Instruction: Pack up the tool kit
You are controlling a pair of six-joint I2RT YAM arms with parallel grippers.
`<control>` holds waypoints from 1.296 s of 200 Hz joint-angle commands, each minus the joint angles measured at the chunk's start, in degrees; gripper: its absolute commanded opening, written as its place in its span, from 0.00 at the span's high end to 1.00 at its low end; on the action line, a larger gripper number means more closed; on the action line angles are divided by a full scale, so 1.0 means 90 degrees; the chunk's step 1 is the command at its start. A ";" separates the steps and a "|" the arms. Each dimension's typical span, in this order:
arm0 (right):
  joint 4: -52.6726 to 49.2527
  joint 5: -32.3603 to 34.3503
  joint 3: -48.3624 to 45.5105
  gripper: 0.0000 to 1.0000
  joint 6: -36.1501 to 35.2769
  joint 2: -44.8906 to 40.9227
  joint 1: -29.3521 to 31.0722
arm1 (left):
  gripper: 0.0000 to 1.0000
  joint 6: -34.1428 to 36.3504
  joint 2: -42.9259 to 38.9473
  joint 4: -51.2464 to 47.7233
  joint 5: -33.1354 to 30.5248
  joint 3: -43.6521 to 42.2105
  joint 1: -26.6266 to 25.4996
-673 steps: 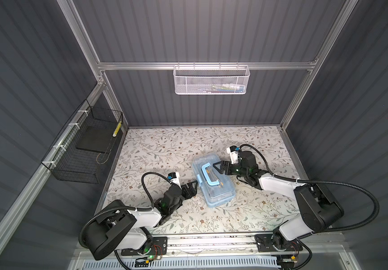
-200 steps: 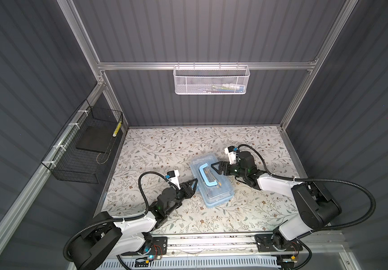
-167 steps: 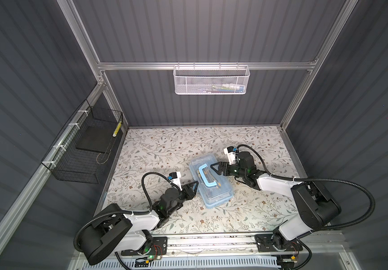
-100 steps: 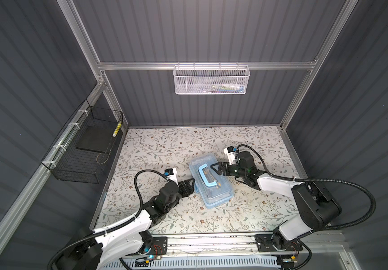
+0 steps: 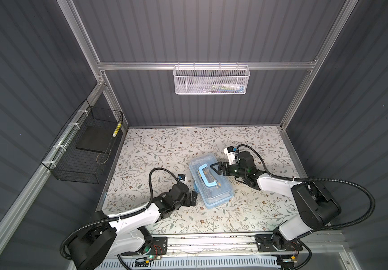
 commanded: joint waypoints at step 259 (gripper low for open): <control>-0.0812 -0.0249 -0.0220 0.20 0.0152 0.0267 0.0119 | 0.11 0.0168 0.0152 0.1719 -0.0606 -0.0298 0.0152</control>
